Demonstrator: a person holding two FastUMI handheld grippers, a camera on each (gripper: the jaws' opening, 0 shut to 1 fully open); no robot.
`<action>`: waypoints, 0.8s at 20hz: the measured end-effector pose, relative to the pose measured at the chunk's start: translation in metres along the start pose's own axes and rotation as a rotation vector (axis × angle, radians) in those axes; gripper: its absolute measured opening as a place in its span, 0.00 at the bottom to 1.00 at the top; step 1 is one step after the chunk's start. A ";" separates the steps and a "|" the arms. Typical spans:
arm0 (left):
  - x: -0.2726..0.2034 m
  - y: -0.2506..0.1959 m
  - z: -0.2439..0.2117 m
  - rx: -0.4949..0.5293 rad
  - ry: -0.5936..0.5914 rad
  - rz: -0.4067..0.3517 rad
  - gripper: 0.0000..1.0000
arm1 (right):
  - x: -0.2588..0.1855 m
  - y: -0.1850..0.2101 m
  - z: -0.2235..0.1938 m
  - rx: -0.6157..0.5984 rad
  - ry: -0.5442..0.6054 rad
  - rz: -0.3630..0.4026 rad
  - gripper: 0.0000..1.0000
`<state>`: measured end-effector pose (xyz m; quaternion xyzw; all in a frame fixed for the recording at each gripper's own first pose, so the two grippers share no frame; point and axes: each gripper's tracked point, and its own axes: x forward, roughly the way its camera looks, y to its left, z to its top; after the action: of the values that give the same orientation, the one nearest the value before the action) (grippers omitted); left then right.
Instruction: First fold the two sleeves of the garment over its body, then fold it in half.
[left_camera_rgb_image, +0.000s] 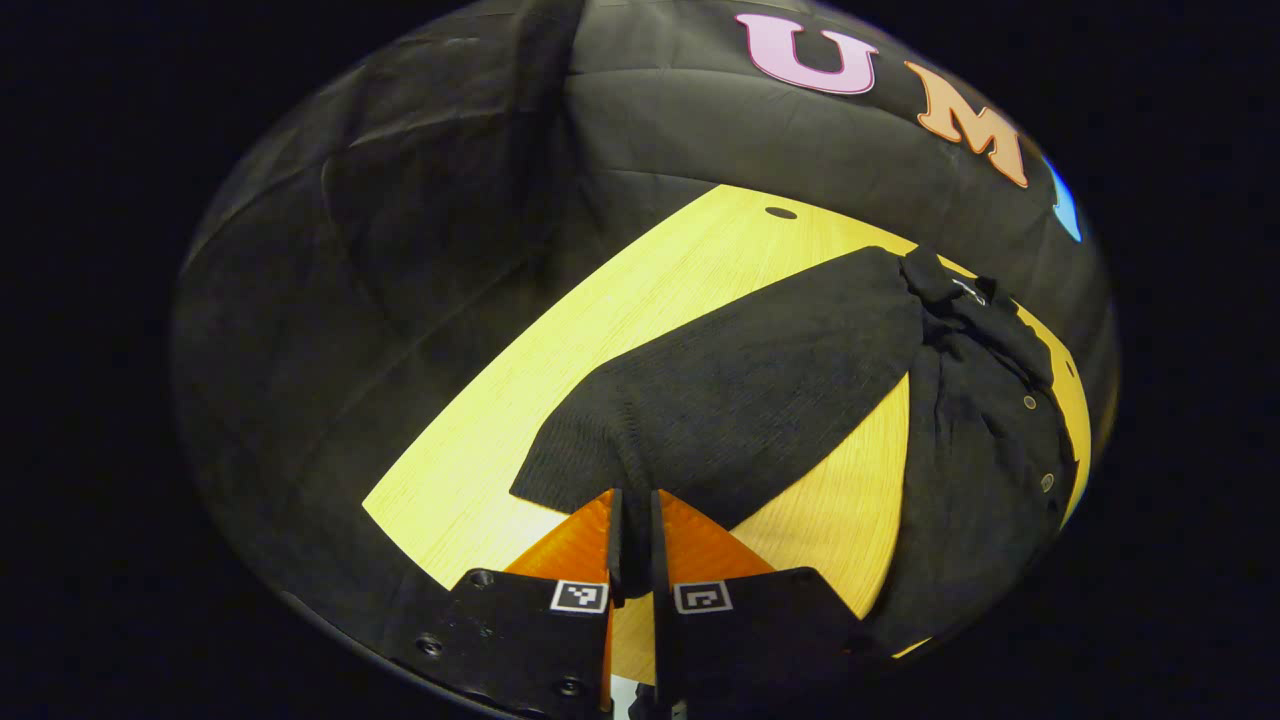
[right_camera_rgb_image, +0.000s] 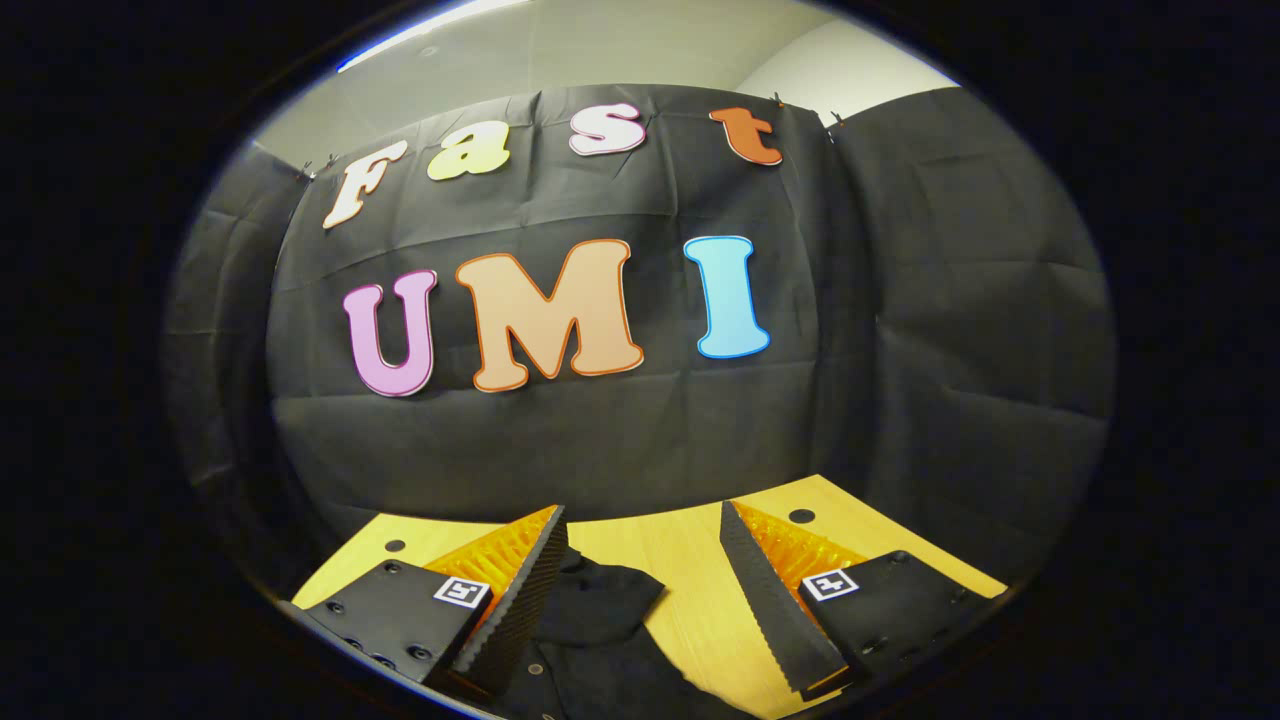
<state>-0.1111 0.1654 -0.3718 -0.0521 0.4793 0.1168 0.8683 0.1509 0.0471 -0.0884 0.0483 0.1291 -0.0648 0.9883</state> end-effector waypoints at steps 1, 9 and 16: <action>0.000 0.001 -0.001 0.011 0.013 -0.001 0.07 | -0.007 -0.004 -0.006 -0.006 0.003 -0.007 0.93; 0.003 0.012 0.034 -0.044 0.037 0.077 0.00 | -0.032 -0.118 -0.046 -0.072 0.081 -0.071 0.99; -0.016 -0.056 0.186 -0.059 -0.219 0.128 0.00 | -0.028 -0.244 -0.087 -0.025 0.184 -0.110 0.99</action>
<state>0.0477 0.1467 -0.2596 -0.0340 0.3801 0.1909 0.9044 0.0685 -0.1809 -0.1838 0.0347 0.2225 -0.1127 0.9678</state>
